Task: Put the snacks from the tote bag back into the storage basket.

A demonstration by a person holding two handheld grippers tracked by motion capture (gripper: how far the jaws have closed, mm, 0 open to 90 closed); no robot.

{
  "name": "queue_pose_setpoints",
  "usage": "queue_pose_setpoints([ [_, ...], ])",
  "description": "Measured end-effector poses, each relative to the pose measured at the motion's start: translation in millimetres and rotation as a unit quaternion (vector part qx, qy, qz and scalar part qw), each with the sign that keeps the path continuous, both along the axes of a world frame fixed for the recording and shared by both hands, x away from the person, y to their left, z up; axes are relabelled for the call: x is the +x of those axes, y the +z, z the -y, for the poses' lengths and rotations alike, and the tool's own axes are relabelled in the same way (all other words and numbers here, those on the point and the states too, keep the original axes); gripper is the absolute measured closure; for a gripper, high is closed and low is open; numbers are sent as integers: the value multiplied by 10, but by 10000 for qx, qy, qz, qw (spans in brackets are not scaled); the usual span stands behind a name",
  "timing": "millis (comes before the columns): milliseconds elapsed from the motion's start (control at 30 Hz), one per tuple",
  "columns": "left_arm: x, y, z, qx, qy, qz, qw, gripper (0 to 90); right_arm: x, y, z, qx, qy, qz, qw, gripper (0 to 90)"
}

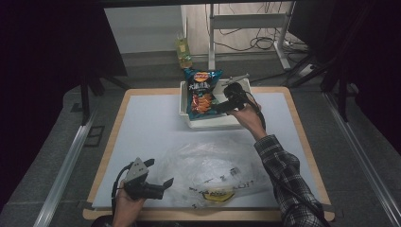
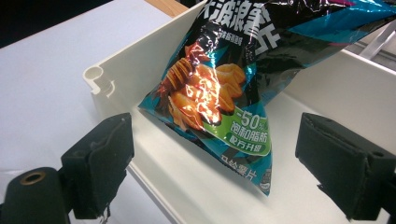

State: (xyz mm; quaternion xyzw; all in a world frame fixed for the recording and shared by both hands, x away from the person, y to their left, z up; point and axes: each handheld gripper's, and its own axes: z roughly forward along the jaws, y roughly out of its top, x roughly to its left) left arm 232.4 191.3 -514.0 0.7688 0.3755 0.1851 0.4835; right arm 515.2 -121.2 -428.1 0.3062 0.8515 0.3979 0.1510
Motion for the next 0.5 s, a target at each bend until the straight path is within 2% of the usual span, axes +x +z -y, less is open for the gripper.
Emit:
queue_pose_setpoints([
  [500, 3, -1, 3, -12, -30, -34, 10000, 1, -172, -15, 37, -82, 92, 44, 9999, 96],
])
